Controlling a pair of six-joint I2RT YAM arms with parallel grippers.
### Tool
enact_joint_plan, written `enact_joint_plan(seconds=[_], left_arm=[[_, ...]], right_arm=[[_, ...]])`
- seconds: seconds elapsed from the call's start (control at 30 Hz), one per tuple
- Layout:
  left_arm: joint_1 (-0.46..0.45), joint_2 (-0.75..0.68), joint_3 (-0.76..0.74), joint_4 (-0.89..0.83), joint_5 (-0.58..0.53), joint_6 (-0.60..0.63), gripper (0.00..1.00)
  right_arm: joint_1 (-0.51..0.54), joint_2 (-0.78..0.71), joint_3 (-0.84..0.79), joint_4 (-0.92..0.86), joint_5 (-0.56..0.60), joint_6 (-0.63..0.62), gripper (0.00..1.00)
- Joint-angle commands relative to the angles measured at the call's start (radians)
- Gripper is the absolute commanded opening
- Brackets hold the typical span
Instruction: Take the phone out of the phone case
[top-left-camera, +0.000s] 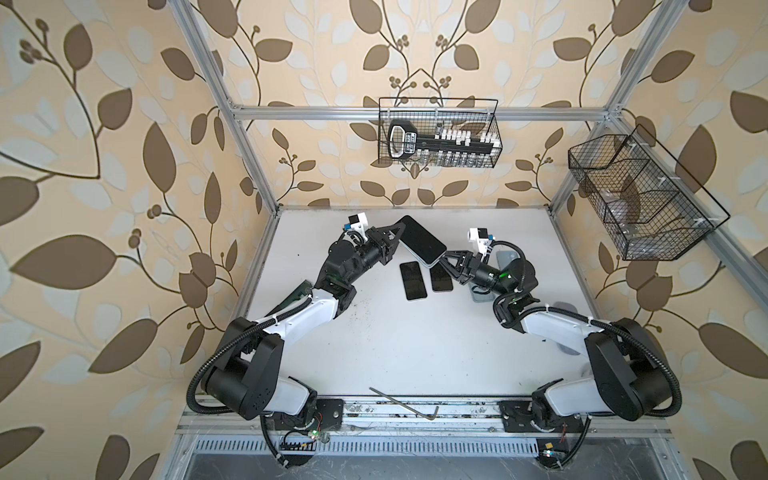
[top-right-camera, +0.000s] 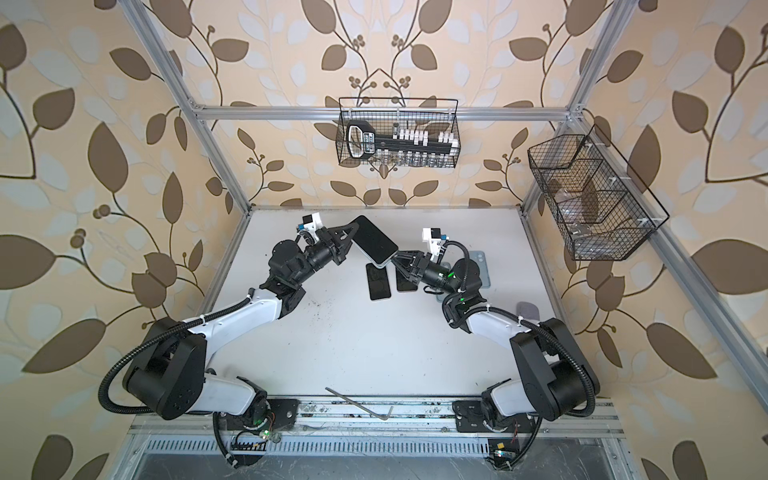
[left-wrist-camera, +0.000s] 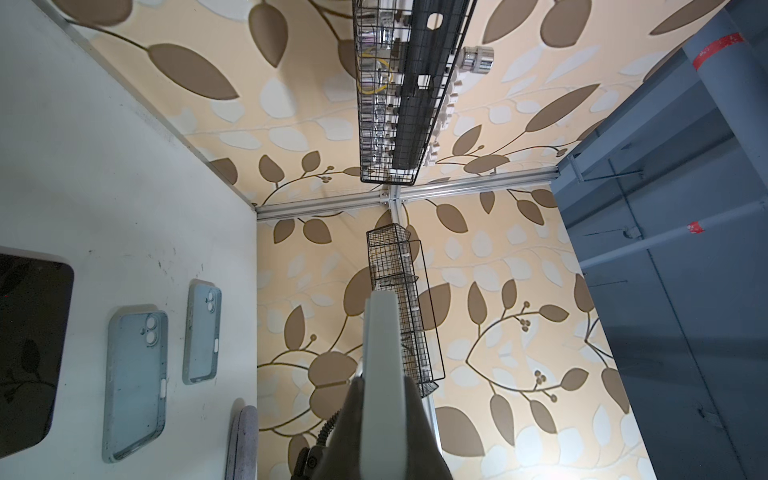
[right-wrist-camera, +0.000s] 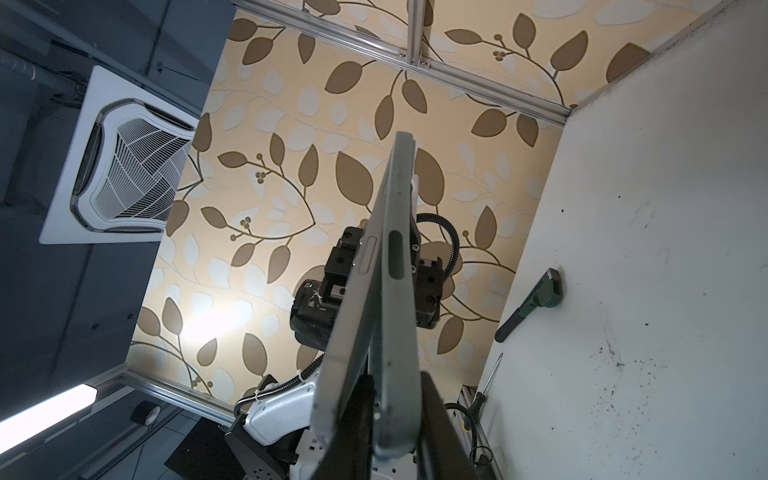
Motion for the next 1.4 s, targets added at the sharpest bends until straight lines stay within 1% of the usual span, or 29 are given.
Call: enact_joint_plan(seconds=[0.0,0.13,0.33,0.47,0.7,0.77,0.83,1.0,1.1,1.23,1.37], left_arm=[[-0.011,-0.003,-0.003,0.077,0.020,0.002,0.02],[-0.011,-0.003,-0.007,0.071,0.016,0.004,0.10],[-0.011,-0.008,-0.010,0.055,0.012,0.013,0.33],[-0.011,-0.016,-0.016,0.045,0.010,0.017,0.48],[-0.011,-0.047,-0.024,0.007,0.005,0.031,0.69],[-0.010,-0.058,-0.024,-0.011,0.003,0.039,0.75],[-0.011,-0.071,-0.024,-0.030,0.002,0.046,0.80],[-0.011,-0.110,-0.022,-0.121,-0.006,0.079,0.93],[-0.011,-0.140,-0.023,-0.175,-0.016,0.092,0.99],[-0.013,-0.182,-0.022,-0.263,-0.031,0.079,0.99],[-0.025,-0.248,-0.023,-0.389,-0.058,0.021,0.99]], right_arm=[[0.008,0.005,0.014,0.103,-0.017,0.037,0.11],[0.009,0.003,0.011,0.105,-0.010,0.038,0.06],[0.008,0.001,0.003,0.128,0.009,0.057,0.00],[0.006,0.009,-0.013,0.181,0.038,0.095,0.00],[0.005,0.033,-0.038,0.277,0.082,0.157,0.00],[0.005,0.035,-0.042,0.284,0.090,0.159,0.00],[0.004,0.032,-0.045,0.281,0.097,0.155,0.00],[0.004,0.026,-0.049,0.279,0.116,0.151,0.00],[0.004,0.024,-0.051,0.275,0.127,0.146,0.00],[0.005,0.025,-0.056,0.276,0.148,0.141,0.00],[0.007,0.023,-0.061,0.264,0.184,0.118,0.00]])
